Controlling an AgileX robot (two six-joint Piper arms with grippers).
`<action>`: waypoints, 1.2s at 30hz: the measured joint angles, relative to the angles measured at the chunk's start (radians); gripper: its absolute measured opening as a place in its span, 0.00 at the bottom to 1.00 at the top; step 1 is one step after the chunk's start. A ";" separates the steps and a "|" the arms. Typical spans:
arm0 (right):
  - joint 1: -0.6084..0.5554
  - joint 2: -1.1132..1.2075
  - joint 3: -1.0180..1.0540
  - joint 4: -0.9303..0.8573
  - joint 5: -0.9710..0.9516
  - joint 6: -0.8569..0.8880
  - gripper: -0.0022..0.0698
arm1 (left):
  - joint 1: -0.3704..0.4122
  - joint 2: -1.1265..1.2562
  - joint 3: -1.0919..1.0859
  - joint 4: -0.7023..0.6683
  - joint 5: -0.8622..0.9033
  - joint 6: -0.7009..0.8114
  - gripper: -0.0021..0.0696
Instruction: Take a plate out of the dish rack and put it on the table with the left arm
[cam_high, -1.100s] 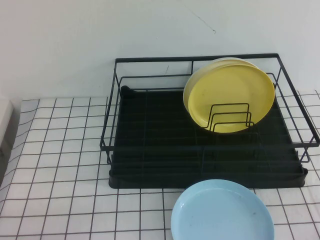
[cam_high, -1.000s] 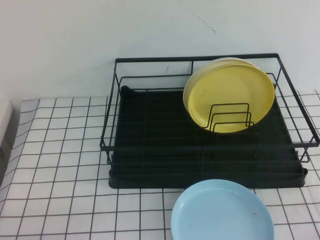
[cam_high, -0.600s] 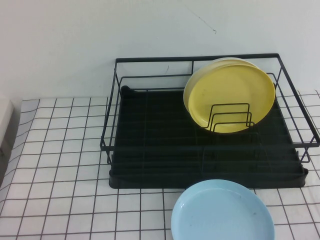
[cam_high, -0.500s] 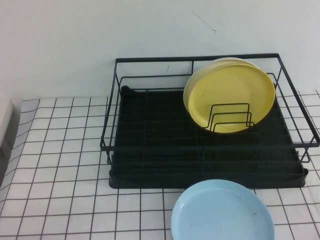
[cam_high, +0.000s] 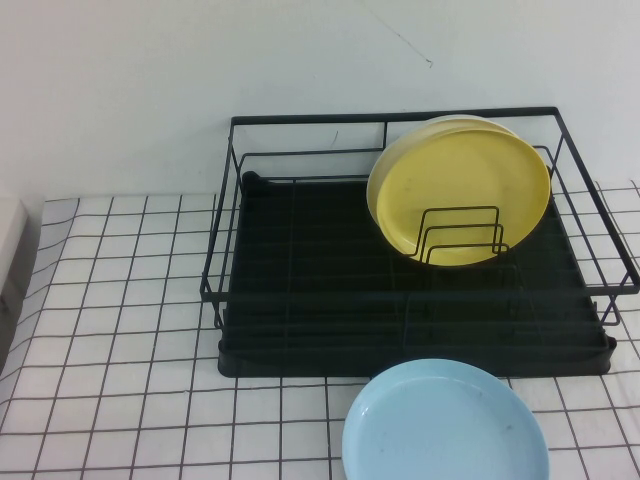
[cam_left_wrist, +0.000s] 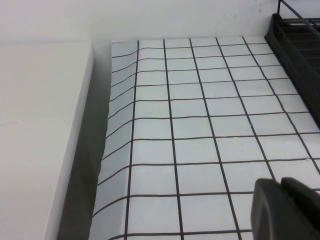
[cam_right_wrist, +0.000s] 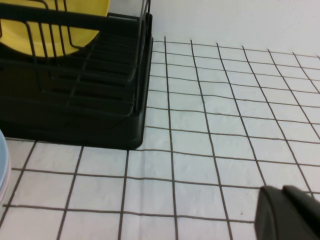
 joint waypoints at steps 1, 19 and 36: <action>0.000 0.000 0.000 0.000 0.000 0.000 0.02 | 0.000 0.000 0.000 0.000 0.000 0.000 0.03; 0.000 0.000 0.000 0.000 0.000 0.000 0.02 | 0.000 0.000 0.004 0.000 -0.229 0.000 0.03; 0.000 0.000 0.000 0.000 0.000 0.000 0.02 | 0.000 0.000 0.004 -0.015 -0.692 0.002 0.03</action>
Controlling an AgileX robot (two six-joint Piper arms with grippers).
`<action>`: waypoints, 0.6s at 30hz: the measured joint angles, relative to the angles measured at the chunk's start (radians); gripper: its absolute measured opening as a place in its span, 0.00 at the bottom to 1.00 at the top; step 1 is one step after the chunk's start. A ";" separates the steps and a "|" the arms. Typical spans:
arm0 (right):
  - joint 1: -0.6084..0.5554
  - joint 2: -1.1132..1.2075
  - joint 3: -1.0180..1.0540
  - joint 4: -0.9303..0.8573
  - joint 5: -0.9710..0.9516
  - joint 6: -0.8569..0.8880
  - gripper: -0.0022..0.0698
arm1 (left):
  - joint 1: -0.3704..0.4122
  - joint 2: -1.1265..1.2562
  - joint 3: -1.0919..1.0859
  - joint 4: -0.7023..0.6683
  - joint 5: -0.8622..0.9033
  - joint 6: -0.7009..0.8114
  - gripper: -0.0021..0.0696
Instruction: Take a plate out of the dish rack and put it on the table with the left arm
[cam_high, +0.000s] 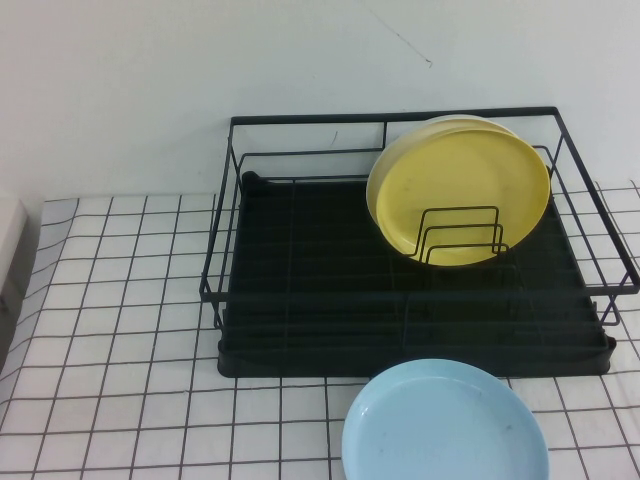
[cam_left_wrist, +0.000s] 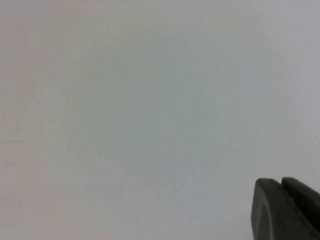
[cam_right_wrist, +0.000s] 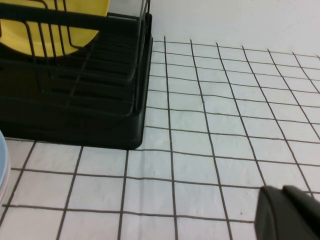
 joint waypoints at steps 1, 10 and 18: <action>0.000 0.000 0.000 0.000 0.000 0.000 0.02 | 0.000 0.000 0.000 -0.009 -0.006 0.000 0.03; 0.000 0.000 0.000 0.000 0.000 0.000 0.02 | 0.000 0.032 -0.214 -0.094 0.448 -0.039 0.03; 0.000 0.000 0.000 0.000 0.000 0.000 0.02 | 0.000 0.394 -0.585 -0.206 0.763 -0.018 0.03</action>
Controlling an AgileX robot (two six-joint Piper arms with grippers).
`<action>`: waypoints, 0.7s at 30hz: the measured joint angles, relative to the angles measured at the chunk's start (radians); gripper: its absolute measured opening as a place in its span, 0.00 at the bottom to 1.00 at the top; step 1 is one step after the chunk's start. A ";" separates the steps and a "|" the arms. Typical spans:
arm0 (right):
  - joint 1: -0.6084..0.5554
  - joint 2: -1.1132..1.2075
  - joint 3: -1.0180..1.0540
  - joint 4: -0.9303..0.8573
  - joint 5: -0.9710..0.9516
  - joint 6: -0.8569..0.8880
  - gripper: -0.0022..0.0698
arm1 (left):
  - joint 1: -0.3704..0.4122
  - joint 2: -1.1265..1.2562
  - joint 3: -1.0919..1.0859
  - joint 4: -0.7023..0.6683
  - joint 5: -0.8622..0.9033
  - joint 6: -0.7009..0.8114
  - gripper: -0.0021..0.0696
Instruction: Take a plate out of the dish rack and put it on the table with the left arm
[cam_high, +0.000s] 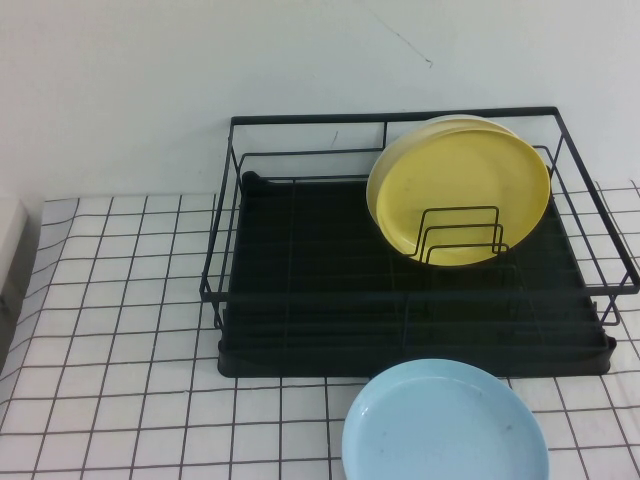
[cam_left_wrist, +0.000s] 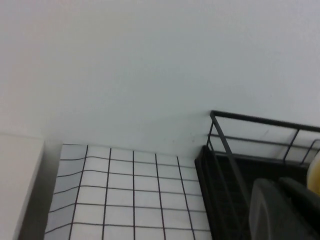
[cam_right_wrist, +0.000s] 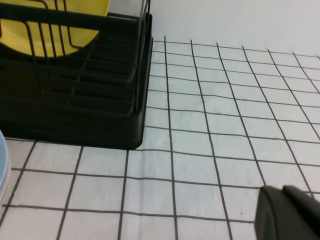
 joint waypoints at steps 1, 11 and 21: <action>0.000 0.000 0.000 0.000 0.000 0.000 0.02 | -0.002 0.047 -0.045 -0.013 0.019 0.045 0.03; 0.000 0.000 0.000 0.000 0.000 0.000 0.02 | -0.006 0.638 -0.486 -0.518 0.264 0.882 0.03; 0.000 0.000 0.000 0.000 0.000 0.000 0.02 | -0.106 1.059 -0.745 -0.888 0.289 1.388 0.03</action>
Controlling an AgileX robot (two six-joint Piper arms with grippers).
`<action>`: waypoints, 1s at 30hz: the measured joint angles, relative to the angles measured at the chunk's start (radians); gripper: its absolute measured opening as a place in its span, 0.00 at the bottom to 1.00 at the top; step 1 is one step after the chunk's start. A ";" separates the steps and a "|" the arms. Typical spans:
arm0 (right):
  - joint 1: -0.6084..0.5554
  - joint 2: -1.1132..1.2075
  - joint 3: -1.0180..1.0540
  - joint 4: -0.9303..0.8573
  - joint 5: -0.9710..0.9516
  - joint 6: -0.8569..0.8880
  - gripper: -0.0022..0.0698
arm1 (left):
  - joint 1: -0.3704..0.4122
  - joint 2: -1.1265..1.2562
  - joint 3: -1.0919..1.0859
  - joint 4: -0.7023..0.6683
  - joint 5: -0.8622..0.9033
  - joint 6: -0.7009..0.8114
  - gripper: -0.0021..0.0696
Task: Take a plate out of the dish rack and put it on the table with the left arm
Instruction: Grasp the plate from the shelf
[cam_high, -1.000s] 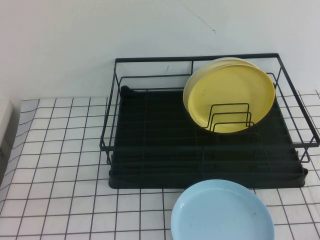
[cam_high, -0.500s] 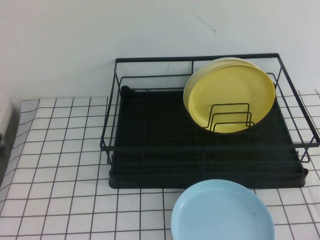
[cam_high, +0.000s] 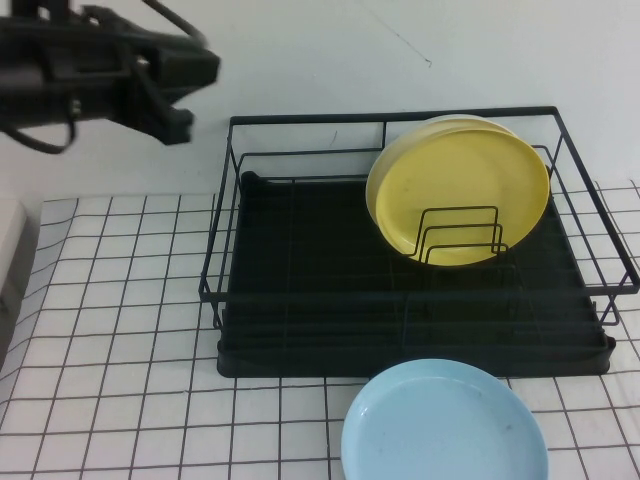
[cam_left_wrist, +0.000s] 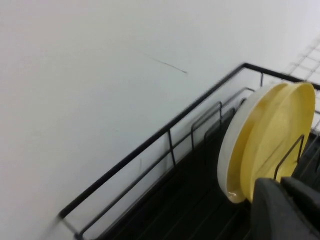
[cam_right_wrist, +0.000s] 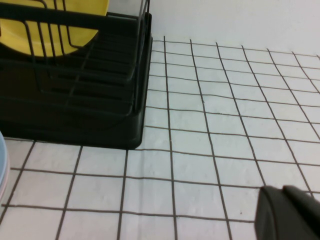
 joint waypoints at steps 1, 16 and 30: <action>0.000 0.000 0.000 0.000 0.000 0.000 0.02 | -0.030 0.039 -0.013 -0.005 -0.018 0.036 0.03; 0.000 0.000 0.000 0.000 0.000 0.000 0.02 | -0.345 0.482 -0.185 -0.076 -0.249 0.390 0.35; 0.000 0.000 0.000 0.000 0.000 0.000 0.02 | -0.360 0.669 -0.367 -0.259 -0.294 0.483 0.51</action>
